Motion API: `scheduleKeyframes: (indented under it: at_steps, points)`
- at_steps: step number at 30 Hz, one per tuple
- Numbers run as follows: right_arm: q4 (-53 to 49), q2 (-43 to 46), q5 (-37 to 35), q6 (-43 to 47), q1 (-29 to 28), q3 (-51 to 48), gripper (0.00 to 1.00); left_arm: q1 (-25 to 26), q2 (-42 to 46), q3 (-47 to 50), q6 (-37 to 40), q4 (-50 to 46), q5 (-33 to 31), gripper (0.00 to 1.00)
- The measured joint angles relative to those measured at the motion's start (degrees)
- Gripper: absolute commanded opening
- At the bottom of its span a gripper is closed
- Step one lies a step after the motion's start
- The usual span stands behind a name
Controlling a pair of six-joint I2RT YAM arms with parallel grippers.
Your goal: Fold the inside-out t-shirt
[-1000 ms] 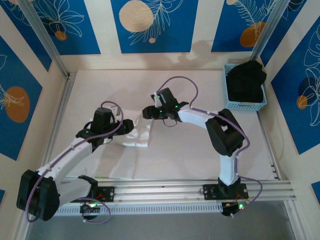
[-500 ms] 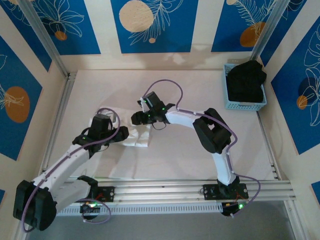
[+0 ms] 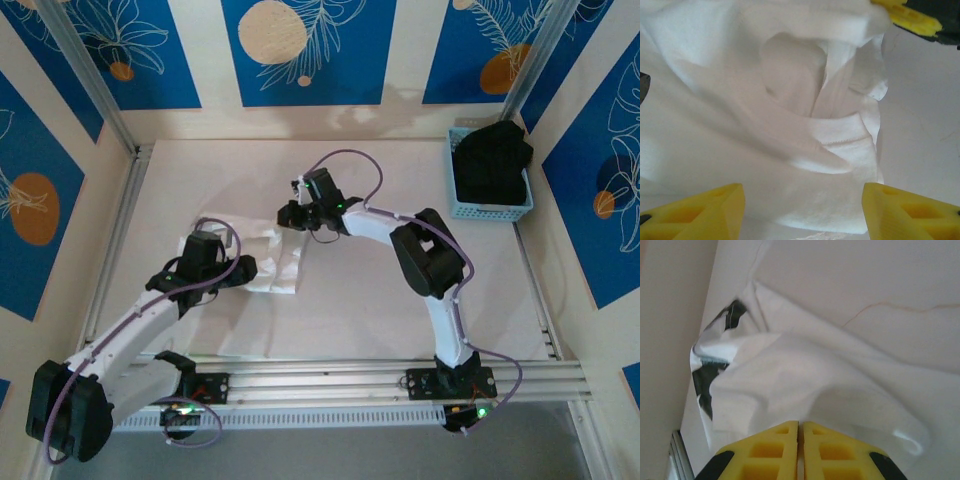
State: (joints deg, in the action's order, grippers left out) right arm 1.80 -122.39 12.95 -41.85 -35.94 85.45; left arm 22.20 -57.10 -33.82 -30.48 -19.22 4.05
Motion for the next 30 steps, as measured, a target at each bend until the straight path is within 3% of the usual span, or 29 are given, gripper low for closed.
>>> scheduleKeyframes:
  at_steps: [8, 19, 30]
  points:
    - [0.2, -4.7, 2.6, -2.5, 3.2, 2.9, 0.10, 0.2, -2.6, 0.0, 0.7, 3.8, 4.3, 0.63]
    - [-3.4, -6.3, 5.1, -1.3, 5.4, 5.6, 0.34, 6.3, -18.8, -5.1, 3.3, 7.2, 4.0, 0.56]
    - [-5.5, -6.3, 6.4, 2.9, 4.3, 4.8, 0.42, 8.0, -25.1, -7.6, 5.8, 9.1, 1.0, 0.24]
